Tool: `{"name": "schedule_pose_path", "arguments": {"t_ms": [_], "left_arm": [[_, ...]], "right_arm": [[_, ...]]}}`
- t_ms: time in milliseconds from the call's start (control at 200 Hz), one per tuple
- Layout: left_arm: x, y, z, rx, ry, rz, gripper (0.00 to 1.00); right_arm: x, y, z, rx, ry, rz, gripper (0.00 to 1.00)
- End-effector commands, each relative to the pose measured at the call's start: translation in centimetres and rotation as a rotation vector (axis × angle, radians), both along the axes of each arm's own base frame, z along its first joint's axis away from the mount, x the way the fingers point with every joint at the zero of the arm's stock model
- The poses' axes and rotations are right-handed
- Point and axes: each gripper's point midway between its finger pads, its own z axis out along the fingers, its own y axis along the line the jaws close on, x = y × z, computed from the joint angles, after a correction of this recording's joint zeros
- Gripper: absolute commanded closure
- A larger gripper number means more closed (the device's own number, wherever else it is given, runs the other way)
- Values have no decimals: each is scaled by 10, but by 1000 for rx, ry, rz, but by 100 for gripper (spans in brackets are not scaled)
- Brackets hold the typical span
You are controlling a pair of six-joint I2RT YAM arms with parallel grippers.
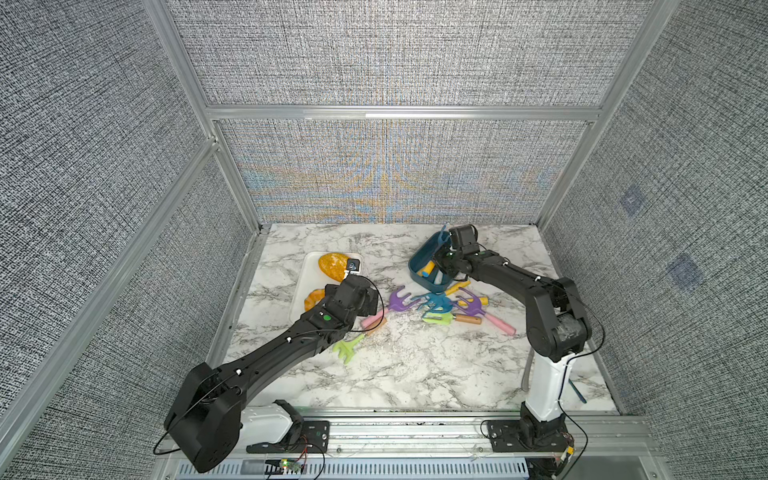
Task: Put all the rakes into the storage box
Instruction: Place the rake in the storage box.
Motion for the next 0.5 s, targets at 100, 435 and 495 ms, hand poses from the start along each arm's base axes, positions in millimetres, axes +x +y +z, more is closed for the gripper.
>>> {"name": "schedule_pose_path", "arguments": {"t_ms": [100,435,495], "left_arm": [[3,0,2,6,-7,5,1],[3,-3,-1,9,8,-5,1],[4,-5,-1,9,12,-9,1]], "right_arm": [[18,3,-2,23,-13,-33,100],[27,11,-15,48,-17,7,66],[27,12,-7,61,-44,19,37]]}}
